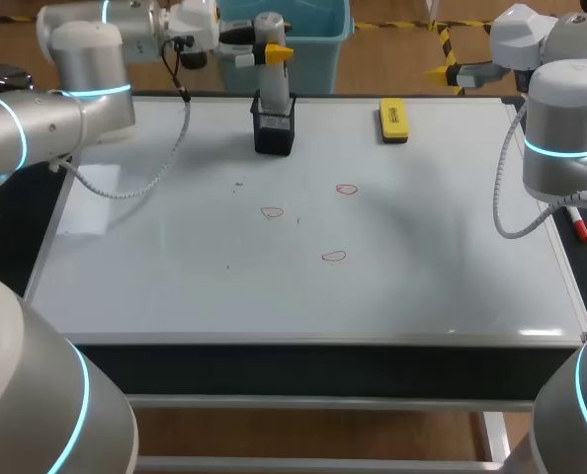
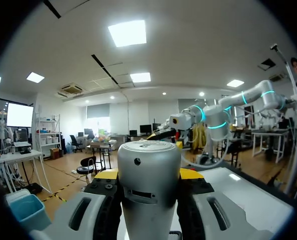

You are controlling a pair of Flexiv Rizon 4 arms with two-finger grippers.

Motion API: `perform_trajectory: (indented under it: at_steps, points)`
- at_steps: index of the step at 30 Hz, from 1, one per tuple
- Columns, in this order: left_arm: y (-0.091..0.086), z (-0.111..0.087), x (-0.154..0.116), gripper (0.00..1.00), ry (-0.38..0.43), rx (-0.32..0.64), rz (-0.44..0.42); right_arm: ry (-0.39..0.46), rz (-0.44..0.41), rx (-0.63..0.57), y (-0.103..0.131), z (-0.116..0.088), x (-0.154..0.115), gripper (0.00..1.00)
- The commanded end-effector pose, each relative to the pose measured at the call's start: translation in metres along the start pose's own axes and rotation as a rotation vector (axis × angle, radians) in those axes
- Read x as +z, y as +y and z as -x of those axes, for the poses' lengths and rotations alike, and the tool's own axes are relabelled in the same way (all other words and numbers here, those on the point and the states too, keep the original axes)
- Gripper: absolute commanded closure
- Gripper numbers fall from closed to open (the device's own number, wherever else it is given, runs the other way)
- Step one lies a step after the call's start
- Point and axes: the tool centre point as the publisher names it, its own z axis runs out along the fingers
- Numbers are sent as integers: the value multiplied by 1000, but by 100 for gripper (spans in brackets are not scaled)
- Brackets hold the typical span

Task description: Pick up the inspection probe, press it on each red-marked spot on the whiteboard one by one, put down the probe, pick up the eraser, and wipe off all the red marks.

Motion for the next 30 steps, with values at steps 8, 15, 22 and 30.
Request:
perform_trajectory:
  at_steps: [8, 15, 22, 30]
  points:
    - [-54, -14, -14, 100, -70, 38, 21, 0, 0, 0, 0, 0, 0, 0]
    - [-74, -21, -39, 100, -126, 5, 17, 0, 0, 0, 0, 0, 0, 0]
    - [-80, -30, -78, 100, -176, 28, 21, 0, 0, 0, 0, 0, 0, 0]
    - [-69, -43, -122, 100, -218, 25, 38, 0, 0, 0, 0, 0, 0, 0]
